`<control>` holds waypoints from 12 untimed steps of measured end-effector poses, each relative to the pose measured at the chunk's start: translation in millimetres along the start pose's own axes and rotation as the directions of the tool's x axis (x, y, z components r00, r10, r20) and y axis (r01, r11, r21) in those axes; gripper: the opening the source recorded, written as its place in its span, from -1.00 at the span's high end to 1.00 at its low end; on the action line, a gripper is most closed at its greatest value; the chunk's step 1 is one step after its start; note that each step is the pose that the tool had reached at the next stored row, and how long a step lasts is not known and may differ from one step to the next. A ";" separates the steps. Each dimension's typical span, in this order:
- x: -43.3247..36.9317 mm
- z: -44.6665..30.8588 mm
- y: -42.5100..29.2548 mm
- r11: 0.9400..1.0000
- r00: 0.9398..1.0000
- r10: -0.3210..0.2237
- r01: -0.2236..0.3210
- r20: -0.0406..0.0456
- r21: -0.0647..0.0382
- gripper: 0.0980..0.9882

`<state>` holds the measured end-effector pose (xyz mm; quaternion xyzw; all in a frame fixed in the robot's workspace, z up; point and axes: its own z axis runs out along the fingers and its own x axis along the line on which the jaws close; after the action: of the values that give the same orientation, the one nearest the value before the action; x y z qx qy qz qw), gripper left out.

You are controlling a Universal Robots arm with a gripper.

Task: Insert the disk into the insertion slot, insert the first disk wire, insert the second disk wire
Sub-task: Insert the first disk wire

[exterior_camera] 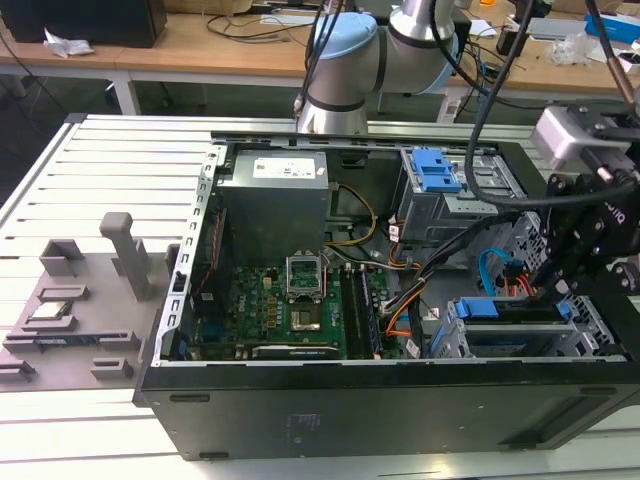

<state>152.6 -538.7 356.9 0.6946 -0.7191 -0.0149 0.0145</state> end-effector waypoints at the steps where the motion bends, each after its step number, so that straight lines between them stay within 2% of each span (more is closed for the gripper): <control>1: -0.5 -3.5 0.2 1.000 1.000 0.000 0.000 0.000 0.000 0.67; 5: -4.3 -16.7 0.8 1.000 1.000 0.000 0.000 0.000 0.000 0.67; 9: -9.4 -24.8 1.4 1.000 1.000 0.000 0.000 0.000 0.000 0.71; 11: -11.3 -29.6 1.7 1.000 1.000 0.000 0.000 0.000 0.000 0.98; 12: -12.3 -31.6 1.7 1.000 1.000 0.000 0.000 0.000 0.000 0.98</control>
<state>152.6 -526.3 388.5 0.6946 -0.7191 -0.0150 0.0144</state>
